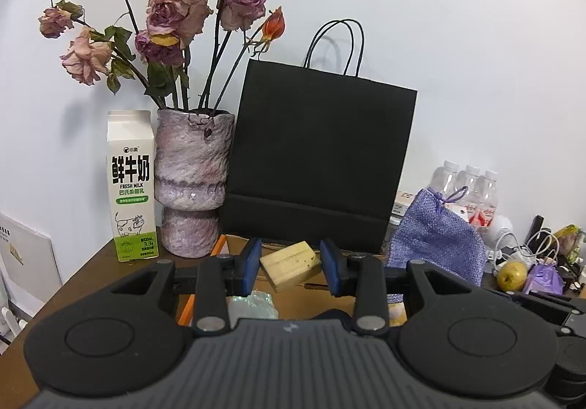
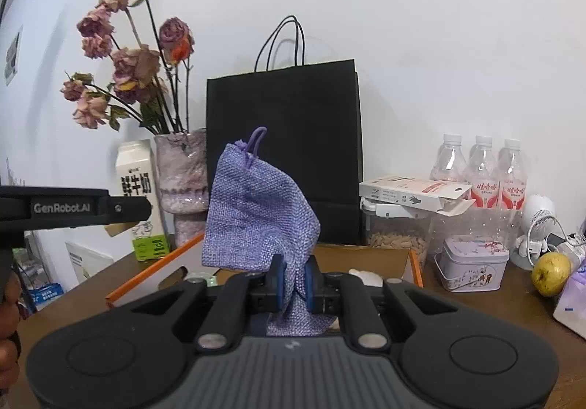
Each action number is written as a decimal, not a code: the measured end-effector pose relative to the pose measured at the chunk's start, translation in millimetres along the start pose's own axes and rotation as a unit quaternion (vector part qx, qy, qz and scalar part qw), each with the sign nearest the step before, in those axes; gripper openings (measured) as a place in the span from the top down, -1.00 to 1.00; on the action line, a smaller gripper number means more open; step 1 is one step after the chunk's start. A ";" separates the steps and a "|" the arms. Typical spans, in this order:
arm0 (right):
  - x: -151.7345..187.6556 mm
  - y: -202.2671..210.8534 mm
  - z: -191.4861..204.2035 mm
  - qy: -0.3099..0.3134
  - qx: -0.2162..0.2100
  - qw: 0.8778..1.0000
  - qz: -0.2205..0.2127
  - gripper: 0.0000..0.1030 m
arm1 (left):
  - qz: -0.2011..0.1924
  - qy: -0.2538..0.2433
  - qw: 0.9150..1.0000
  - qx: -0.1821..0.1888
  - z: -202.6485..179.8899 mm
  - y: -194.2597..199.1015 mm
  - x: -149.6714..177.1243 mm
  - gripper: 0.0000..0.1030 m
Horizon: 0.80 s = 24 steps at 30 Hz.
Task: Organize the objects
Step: 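Carry the wooden block and purple pouch toward the cardboard box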
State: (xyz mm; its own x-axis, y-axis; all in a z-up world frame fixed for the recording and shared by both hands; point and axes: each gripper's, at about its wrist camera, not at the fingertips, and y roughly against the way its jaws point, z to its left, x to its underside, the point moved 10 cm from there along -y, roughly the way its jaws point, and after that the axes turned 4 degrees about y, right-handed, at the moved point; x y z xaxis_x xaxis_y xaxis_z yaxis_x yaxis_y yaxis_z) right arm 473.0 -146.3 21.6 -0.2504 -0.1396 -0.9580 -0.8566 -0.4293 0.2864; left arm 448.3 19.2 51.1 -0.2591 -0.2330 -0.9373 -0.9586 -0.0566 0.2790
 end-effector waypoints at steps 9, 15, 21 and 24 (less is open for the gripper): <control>-0.3 -32.1 -4.3 0.002 0.003 1.000 0.016 0.80 | 0.010 -0.012 1.000 -0.008 -4.3 -33.3 3.3 0.29; 2.6 -48.9 -10.0 0.001 0.010 1.000 0.029 0.80 | 0.022 -0.026 0.999 -0.013 -8.6 -55.6 10.6 0.29; 15.5 -68.2 -18.9 -0.004 0.021 0.998 0.058 0.78 | 0.042 -0.032 0.998 -0.017 -7.0 -77.2 19.9 0.29; 21.4 -74.1 -23.7 -0.007 0.028 0.997 0.072 0.54 | 0.053 -0.040 0.998 -0.016 -7.4 -85.2 25.0 0.01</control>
State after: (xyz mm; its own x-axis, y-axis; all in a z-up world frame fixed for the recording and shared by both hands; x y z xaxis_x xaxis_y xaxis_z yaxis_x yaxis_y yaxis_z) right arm 541.8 -138.7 -19.9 -0.3787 -0.1838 -0.9071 -0.8352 -0.3544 0.4205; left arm 524.4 11.1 5.5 -0.3687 -0.1605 -0.9156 -0.9215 -0.0662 0.3827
